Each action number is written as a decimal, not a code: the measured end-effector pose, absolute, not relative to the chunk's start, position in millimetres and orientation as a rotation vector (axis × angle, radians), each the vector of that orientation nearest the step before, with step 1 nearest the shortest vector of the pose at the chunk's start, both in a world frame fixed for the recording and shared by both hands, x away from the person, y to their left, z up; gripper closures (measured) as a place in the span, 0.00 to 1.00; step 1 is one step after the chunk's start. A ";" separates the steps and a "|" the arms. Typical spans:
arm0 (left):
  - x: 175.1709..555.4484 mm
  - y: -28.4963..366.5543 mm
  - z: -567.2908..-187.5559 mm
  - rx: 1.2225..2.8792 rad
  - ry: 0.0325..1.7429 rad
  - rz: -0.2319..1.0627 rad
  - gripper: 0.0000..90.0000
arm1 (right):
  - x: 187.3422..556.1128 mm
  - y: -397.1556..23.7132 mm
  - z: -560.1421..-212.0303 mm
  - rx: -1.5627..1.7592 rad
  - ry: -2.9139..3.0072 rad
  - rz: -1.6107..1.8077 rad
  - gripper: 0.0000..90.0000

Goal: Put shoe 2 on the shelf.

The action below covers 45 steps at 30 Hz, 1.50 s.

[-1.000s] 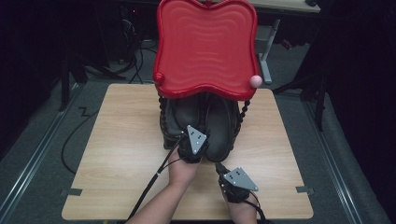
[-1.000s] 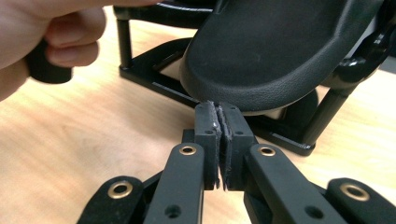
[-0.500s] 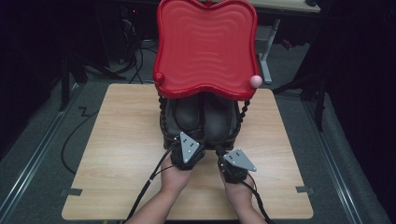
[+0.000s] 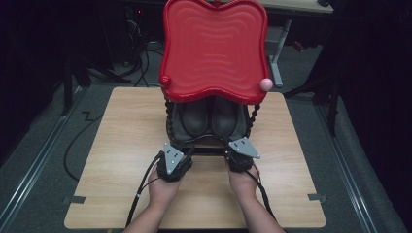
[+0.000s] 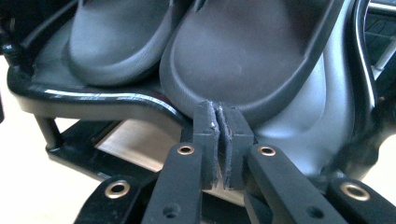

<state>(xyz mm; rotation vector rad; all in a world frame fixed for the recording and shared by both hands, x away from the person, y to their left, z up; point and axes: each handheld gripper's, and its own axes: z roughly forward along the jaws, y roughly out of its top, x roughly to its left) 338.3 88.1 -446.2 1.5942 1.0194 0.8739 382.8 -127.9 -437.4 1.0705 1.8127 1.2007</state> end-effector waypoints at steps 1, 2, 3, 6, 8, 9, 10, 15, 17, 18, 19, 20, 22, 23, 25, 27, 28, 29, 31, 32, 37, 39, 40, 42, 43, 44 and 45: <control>339.0 89.0 -446.0 1.591 1.021 0.880 0.69 | 385.9 -126.4 -435.8 1.070 1.814 1.193 0.96; 340.3 89.6 -445.6 1.590 1.023 0.891 0.70 | 387.8 -125.9 -434.9 1.070 1.811 1.189 0.95; 341.9 90.0 -445.3 1.589 1.024 0.899 0.72 | 389.9 -125.8 -433.7 1.071 1.809 1.185 0.95; 346.4 89.6 -444.4 1.588 1.028 0.905 0.75 | 393.9 -127.9 -430.9 1.080 1.808 1.182 0.95; 345.3 88.9 -444.2 1.587 1.022 0.906 0.76 | 391.9 -130.5 -429.1 1.072 1.802 1.185 0.94; 343.6 88.7 -444.6 1.588 1.015 0.906 0.76 | 389.5 -132.9 -427.9 1.071 1.797 1.195 0.94; 341.7 88.8 -445.2 1.589 1.009 0.906 0.76 | 386.6 -135.6 -427.0 1.071 1.792 1.209 0.94; 329.6 95.7 -449.8 1.597 0.995 0.909 0.75 | 368.7 -150.7 -430.7 1.058 1.798 1.254 0.87; 323.4 101.5 -452.3 1.608 0.993 0.915 0.73 | 361.2 -157.9 -433.9 1.051 1.815 1.267 0.78; 320.1 105.0 -454.0 1.615 0.992 0.920 0.73 | 357.7 -161.9 -435.8 1.050 1.825 1.273 0.74; 317.5 108.0 -455.2 1.621 0.990 0.925 0.72 | 354.5 -166.5 -437.8 1.045 1.835 1.281 0.71; 313.2 113.9 -457.2 1.634 0.992 0.932 0.71 | 352.1 -170.3 -439.3 1.043 1.845 1.287 0.67; 305.8 126.7 -459.7 1.645 1.003 0.937 0.69 | 345.6 -183.2 -443.6 1.028 1.857 1.287 0.57; 302.8 132.4 -460.8 1.649 1.009 0.945 0.68 | 343.1 -190.3 -445.7 1.030 1.860 1.290 0.53; 293.6 152.5 -465.8 1.670 1.036 0.976 0.66 | 339.2 -209.4 -450.0 1.049 1.864 1.282 0.45; 288.2 167.5 -470.7 1.683 1.059 0.984 0.64 | 337.5 -228.2 -453.7 1.087 1.867 1.261 0.38; 285.5 176.4 -474.0 1.689 1.076 0.981 0.64 | 336.9 -235.2 -455.2 1.105 1.860 1.250 0.36; 283.4 185.2 -477.5 1.692 1.100 0.975 0.64 | 336.3 -244.1 -457.2 1.134 1.847 1.227 0.34; 279.8 202.3 -484.6 1.701 1.144 0.976 0.63 | 335.0 -261.0 -461.4 1.192 1.831 1.186 0.29; 278.3 210.0 -487.7 1.706 1.163 0.977 0.63 | 334.2 -268.8 -463.7 1.217 1.826 1.175 0.27; 271.7 235.8 -498.1 1.734 1.203 1.009 0.57 | 326.5 -295.1 -476.0 1.296 1.780 1.086 0.21; 274.0 244.7 -501.0 1.733 1.263 0.977 0.55 | 323.6 -300.8 -479.8 1.310 1.771 1.066 0.19; 275.2 247.5 -500.9 1.718 1.290 0.949 0.53 | 322.0 -304.0 -480.8 1.326 1.764 1.066 0.18; 274.7 248.0 -499.4 1.707 1.283 0.948 0.52 | 320.3 -308.2 -480.8 1.346 1.748 1.083 0.18; 274.4 247.1 -498.6 1.707 1.276 0.954 0.52 | 319.9 -309.8 -480.7 1.356 1.739 1.092 0.18; 274.1 245.5 -497.4 1.708 1.266 0.957 0.52 | 320.0 -310.7 -480.7 1.362 1.736 1.097 0.18; 273.9 244.0 -497.0 1.710 1.259 0.963 0.51 | 320.2 -311.6 -481.0 1.371 1.730 1.101 0.18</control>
